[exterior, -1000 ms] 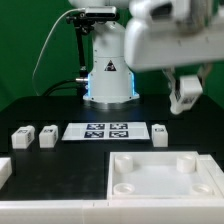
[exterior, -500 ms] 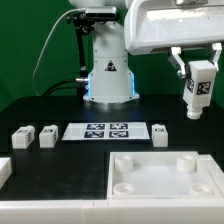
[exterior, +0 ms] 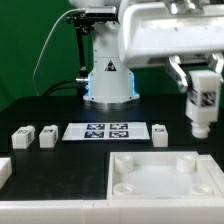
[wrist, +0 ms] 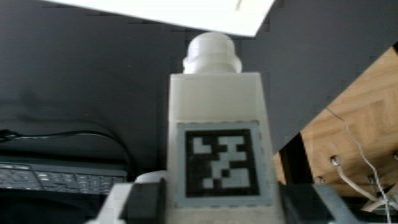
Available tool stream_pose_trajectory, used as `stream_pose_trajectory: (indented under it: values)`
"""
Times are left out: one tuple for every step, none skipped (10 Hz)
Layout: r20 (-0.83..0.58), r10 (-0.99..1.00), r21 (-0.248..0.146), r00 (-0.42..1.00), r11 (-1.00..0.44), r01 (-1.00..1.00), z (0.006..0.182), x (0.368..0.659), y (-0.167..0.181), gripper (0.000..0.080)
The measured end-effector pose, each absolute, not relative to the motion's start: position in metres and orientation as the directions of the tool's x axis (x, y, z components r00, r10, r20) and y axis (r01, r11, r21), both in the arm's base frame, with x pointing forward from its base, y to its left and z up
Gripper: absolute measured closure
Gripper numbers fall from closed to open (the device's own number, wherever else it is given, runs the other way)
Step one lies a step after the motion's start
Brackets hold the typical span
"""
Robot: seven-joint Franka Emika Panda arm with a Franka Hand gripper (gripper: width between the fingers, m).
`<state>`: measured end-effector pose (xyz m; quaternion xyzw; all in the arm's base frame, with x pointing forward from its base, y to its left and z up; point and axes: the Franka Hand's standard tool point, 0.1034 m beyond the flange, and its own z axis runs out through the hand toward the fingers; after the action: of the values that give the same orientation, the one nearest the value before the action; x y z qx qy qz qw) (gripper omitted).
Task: Assemble one leg
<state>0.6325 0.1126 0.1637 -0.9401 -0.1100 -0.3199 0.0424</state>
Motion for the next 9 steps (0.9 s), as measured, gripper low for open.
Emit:
stream_pose_trajectory:
  values:
    - [0.609,0.172,-0.016,0.774,-0.973,0.229,0.152,0.636,0.113,0.0508]
    - [0.596,0.159,-0.029,0.787,-0.975,0.219,0.136,0.637,0.115,0.0508]
    - [0.604,0.154,-0.031,0.782,-0.976,0.216,0.126,0.636,0.116,0.0508]
    - [0.603,0.152,-0.033,0.783,-0.976,0.215,0.119,0.634,0.115,0.0508]
    - [0.6,0.151,-0.033,0.785,-0.976,0.213,0.112,0.633,0.114,0.0508]
    - [0.597,0.154,-0.031,0.787,-0.976,0.214,0.103,0.63,0.112,0.0508]
    - [0.595,0.159,-0.026,0.788,-0.976,0.217,0.101,0.63,0.109,0.0508]
    - [0.591,0.16,-0.025,0.791,-0.976,0.216,0.097,0.629,0.107,0.0508]
    - [0.597,0.159,-0.025,0.786,-0.976,0.216,0.095,0.629,0.108,0.0508]
